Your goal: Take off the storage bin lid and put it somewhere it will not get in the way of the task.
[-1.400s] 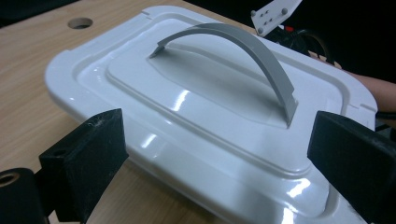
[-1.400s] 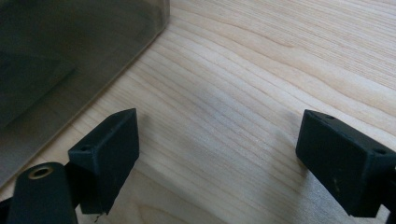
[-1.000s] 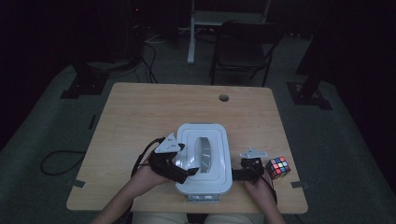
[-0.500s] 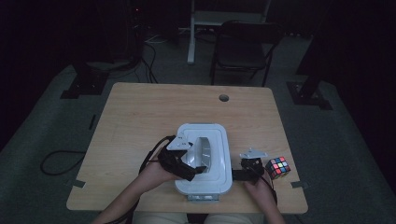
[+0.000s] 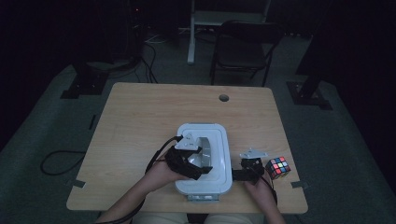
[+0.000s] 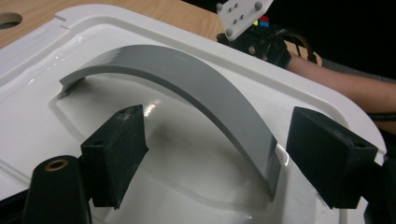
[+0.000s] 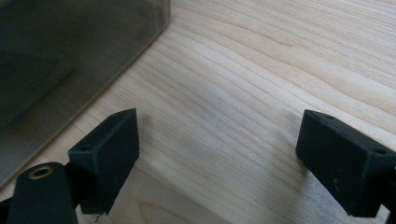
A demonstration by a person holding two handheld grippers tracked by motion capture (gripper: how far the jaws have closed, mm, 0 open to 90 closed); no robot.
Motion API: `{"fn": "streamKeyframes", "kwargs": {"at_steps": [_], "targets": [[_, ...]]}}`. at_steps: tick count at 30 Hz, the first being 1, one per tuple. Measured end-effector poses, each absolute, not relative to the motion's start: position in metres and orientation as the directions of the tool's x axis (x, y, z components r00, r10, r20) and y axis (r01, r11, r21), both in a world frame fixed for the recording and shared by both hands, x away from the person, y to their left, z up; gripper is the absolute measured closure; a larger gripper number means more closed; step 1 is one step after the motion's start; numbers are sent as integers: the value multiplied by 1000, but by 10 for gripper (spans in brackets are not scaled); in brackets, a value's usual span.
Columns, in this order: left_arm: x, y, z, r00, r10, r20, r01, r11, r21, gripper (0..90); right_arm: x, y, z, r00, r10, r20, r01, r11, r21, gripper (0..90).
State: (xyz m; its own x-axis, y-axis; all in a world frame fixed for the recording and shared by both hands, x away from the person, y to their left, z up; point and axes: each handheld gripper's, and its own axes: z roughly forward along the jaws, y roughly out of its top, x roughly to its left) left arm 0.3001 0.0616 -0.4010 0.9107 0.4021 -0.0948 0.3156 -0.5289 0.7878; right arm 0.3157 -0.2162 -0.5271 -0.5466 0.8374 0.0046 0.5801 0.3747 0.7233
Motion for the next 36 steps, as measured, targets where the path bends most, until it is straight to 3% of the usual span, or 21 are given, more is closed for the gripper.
{"fn": "streamKeyframes", "kwargs": {"at_steps": [5,6,11,14,20,24,36], "targets": [[299,59,-399,919,390,-60,289,-562,775,267,316,-216,-527,-546,838,4,579,374,724,132],[299,58,-398,920,387,-60,288,-563,774,316,316,-216,-527,-546,838,5,580,374,724,132],[298,53,-398,918,392,-56,290,-570,768,330,316,-216,-527,-546,838,4,580,374,724,132],[298,54,-397,917,390,-80,305,-558,772,394,316,-216,-527,-546,838,4,580,375,723,132],[296,54,-398,914,398,-79,306,-550,777,436,316,-216,-527,-546,838,4,579,375,724,132],[291,51,-398,920,387,-58,285,-562,777,543,316,-216,-527,-546,838,4,579,374,724,132],[290,52,-397,918,392,-67,297,-562,772,579,316,-216,-527,-546,838,4,579,374,724,132]]}}
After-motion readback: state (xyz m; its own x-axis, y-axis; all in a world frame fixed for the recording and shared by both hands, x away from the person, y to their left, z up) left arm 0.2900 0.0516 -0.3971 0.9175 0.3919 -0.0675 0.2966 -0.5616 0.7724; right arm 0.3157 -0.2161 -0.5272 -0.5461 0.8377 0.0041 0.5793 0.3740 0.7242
